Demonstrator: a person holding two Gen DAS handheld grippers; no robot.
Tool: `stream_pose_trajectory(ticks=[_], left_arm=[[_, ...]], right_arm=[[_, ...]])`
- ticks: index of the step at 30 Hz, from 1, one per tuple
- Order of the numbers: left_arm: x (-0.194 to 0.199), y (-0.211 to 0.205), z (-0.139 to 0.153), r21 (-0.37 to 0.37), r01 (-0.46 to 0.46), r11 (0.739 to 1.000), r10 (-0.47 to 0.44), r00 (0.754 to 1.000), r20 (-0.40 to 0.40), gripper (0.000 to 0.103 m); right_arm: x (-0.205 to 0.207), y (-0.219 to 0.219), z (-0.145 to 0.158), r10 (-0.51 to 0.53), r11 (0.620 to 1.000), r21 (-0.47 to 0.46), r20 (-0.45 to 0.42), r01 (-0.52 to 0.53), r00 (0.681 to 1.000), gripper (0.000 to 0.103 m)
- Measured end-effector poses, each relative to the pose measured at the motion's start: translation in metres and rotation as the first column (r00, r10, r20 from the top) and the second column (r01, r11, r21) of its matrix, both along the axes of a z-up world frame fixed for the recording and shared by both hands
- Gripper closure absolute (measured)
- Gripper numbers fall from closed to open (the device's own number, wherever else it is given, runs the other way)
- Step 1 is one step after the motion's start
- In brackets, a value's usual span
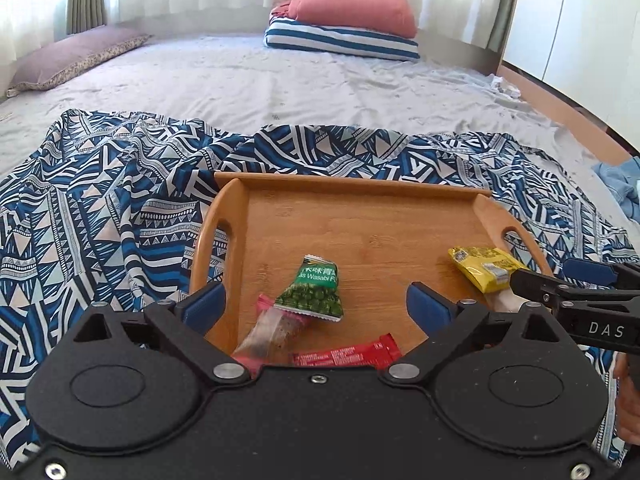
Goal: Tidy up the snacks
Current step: 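Lower both snacks onto the tray and open both tools, then move both tools back over the snack pile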
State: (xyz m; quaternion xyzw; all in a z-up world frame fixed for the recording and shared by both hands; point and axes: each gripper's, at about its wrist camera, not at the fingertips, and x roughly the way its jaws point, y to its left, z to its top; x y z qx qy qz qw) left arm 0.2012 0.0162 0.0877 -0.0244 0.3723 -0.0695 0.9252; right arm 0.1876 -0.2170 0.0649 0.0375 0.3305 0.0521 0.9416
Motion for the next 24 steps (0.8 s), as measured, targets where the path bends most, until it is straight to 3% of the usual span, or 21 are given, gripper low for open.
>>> stream_pose_trajectory(ticks=[8,24], left_arm=[[-0.042,0.001,0.011,-0.008,0.029,1.000,-0.028,0.999,0.040,0.002],[-0.110,0.003,0.006,-0.016,0.041,0.999,-0.040,0.996,0.078,0.000]], right_arm=[[-0.037,0.004,0.013,0.038,0.999,-0.017,0.060,-0.037,0.997,0.000],[-0.102,0.009,0.009,0.066,0.997,-0.038,0.115,-0.062,0.991,0.000]])
